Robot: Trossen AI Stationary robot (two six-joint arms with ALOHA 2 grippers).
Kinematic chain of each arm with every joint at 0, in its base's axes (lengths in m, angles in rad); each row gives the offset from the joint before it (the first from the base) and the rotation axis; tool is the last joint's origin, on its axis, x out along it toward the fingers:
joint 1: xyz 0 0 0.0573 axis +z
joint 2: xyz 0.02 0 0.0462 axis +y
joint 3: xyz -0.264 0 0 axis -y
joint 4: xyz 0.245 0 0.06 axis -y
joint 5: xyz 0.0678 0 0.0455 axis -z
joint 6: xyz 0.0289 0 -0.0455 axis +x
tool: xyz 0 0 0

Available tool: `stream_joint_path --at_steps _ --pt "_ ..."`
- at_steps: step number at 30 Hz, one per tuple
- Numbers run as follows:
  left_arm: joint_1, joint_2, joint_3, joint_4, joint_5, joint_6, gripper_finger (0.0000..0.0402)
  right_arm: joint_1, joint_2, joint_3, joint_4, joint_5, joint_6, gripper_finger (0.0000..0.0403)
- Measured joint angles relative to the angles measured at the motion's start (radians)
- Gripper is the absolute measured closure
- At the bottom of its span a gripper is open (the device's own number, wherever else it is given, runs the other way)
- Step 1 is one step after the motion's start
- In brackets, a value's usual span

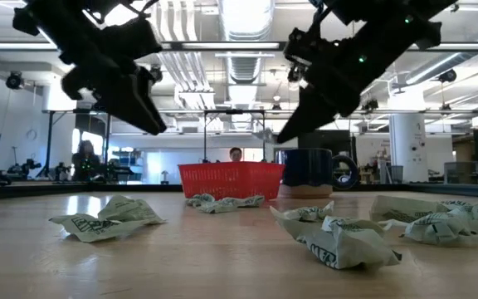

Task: Pick and place items into bin
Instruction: Put the stevia packet into the bin

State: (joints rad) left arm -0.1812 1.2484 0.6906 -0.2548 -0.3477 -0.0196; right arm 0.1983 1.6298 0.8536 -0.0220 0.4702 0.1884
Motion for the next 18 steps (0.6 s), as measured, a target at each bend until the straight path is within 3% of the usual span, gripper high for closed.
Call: stream_joint_path --at_steps 12,18 --pt "-0.057 0.000 -0.032 0.027 0.042 -0.027 0.0248 -0.098 0.017 0.000 0.111 0.023 -0.097 0.0394" --pt "-0.071 0.003 -0.061 0.192 0.137 0.010 0.0248 -0.152 0.027 0.001 0.165 -0.020 -0.113 0.0394"
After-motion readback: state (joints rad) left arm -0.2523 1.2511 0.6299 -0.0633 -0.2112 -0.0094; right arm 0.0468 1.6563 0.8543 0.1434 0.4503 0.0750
